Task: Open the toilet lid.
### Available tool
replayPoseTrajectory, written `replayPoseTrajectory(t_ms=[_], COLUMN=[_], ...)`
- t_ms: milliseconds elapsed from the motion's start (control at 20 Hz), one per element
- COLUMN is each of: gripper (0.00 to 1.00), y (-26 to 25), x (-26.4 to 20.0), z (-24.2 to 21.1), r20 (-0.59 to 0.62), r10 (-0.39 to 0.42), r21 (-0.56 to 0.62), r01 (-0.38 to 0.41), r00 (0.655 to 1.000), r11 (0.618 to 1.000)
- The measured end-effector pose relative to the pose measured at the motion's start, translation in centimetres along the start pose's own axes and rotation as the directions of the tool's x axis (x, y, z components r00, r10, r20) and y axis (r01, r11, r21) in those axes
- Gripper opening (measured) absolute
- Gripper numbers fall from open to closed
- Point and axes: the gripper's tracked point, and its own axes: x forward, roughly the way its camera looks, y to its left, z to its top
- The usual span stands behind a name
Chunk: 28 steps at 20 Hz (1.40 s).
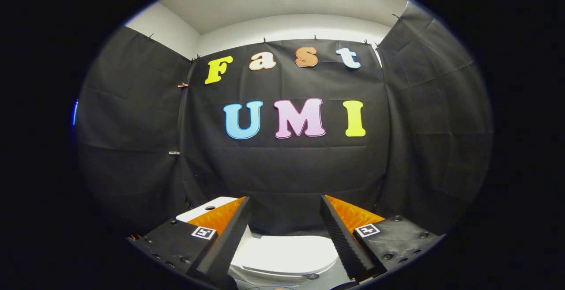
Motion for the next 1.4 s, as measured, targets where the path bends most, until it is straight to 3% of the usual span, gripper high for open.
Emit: replayPoseTrajectory(t_ms=[350,700,1150,1400], gripper=[0.98,0.98,0.97,0.96], y=[-2.1,-7.0,-14.8,-17.5], x=[0.1,0.3,1.5,2.7], z=[-1.0,-3.3,-11.7,-17.3], r20=[-0.010,-0.038,-0.205,-0.309], r10=[-0.042,-0.157,-0.264,-0.268], r21=[0.016,0.055,0.225,0.293], r01=[0.042,0.158,0.308,0.360], r00=[0.999,0.987,0.942,0.912], r11=[0.999,0.986,0.924,0.886])
